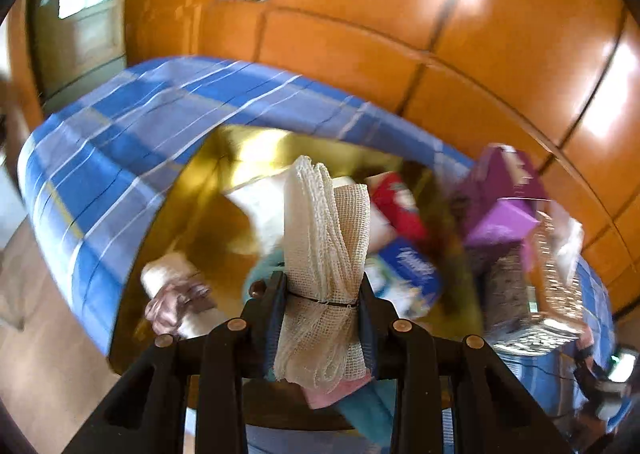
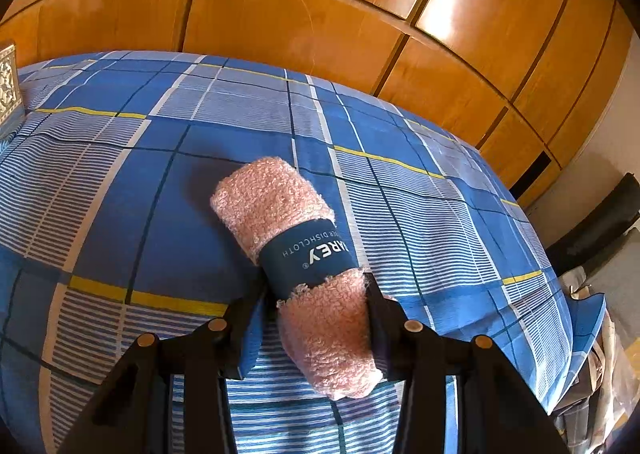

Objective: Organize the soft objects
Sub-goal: 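Carry the white folded cloth into the gold tray and open the left tool, then carry the pink towel roll into the gold tray and open the right tool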

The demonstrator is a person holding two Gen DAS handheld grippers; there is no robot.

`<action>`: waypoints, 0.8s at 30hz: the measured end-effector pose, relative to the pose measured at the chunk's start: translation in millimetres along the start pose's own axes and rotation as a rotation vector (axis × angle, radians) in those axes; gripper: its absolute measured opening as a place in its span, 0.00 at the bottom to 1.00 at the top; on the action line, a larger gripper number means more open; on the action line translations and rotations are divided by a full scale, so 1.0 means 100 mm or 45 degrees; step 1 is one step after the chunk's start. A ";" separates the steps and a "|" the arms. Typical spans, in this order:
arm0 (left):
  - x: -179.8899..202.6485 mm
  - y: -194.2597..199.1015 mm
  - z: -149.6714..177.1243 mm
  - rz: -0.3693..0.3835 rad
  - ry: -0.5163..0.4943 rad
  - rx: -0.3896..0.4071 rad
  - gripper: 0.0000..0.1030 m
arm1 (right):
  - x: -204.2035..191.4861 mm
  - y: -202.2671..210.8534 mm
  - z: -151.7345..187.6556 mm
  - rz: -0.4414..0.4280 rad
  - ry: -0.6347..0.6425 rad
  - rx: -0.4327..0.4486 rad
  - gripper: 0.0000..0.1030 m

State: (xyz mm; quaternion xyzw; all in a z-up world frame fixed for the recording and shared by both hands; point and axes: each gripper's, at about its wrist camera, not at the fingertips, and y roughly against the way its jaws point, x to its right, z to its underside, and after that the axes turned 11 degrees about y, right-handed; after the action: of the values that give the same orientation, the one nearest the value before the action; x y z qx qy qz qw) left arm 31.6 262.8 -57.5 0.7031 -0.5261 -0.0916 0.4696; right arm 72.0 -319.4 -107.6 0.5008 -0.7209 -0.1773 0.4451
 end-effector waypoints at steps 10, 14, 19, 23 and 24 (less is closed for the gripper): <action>0.01 -0.30 -0.20 -0.062 -0.035 0.018 0.44 | 0.03 -0.01 -0.03 -0.016 -0.055 -0.047 0.41; -0.01 -0.37 -0.26 -0.117 -0.023 0.021 0.69 | 0.05 0.02 -0.13 -0.071 -0.079 -0.110 0.38; -0.09 -0.23 -0.22 -0.121 -0.023 0.052 0.80 | 0.08 0.20 -0.28 -0.248 -0.155 -0.080 0.37; -0.16 -0.15 -0.16 -0.119 -0.010 0.050 0.80 | -0.01 0.34 -0.50 -0.376 -0.176 -0.053 0.37; -0.17 -0.11 -0.14 -0.119 -0.002 0.056 0.80 | -0.02 0.36 -0.57 -0.413 -0.191 -0.049 0.37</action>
State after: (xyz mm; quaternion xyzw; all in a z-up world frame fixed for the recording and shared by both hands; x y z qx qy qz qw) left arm 40.5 284.9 -64.7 0.7370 -0.4949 -0.1024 0.4488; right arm 97.9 -290.9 -52.4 0.5873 -0.6583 -0.2974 0.3651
